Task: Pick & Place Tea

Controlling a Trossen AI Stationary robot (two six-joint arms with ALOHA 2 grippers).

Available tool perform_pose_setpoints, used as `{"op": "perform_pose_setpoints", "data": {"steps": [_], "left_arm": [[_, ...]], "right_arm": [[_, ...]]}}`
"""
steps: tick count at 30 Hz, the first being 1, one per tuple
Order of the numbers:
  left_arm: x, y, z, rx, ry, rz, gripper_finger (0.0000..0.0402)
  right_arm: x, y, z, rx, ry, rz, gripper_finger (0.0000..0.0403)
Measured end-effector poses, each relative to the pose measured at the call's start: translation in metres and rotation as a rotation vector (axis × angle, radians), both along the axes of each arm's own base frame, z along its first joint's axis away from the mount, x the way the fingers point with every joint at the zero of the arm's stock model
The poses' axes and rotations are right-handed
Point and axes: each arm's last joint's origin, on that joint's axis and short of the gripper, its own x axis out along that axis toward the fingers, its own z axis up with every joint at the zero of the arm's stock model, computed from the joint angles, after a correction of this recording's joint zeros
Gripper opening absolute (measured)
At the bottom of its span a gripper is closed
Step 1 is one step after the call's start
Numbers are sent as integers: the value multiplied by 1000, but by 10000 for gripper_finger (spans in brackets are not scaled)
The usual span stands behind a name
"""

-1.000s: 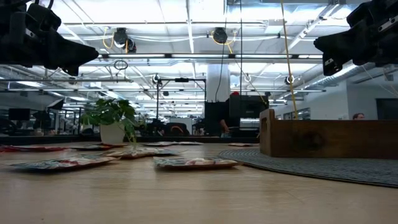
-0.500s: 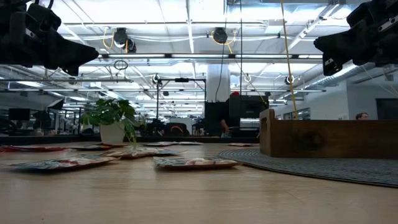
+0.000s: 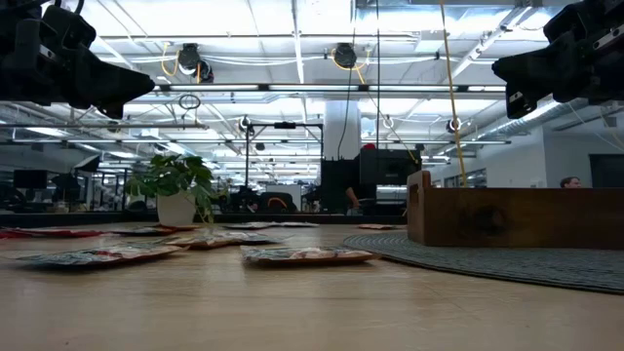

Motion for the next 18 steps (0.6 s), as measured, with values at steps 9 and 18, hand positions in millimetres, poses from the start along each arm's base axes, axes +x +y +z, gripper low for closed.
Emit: {"op": "perform_pose_setpoints", "data": {"steps": [9, 18], "left_arm": [[0, 0, 0, 0, 0, 0, 72], [0, 0, 0, 0, 0, 0, 72]], "right_arm": [[-2, 0, 12, 32, -126, -2, 0], [17, -16, 61, -206, 107, -566, 24]]}}
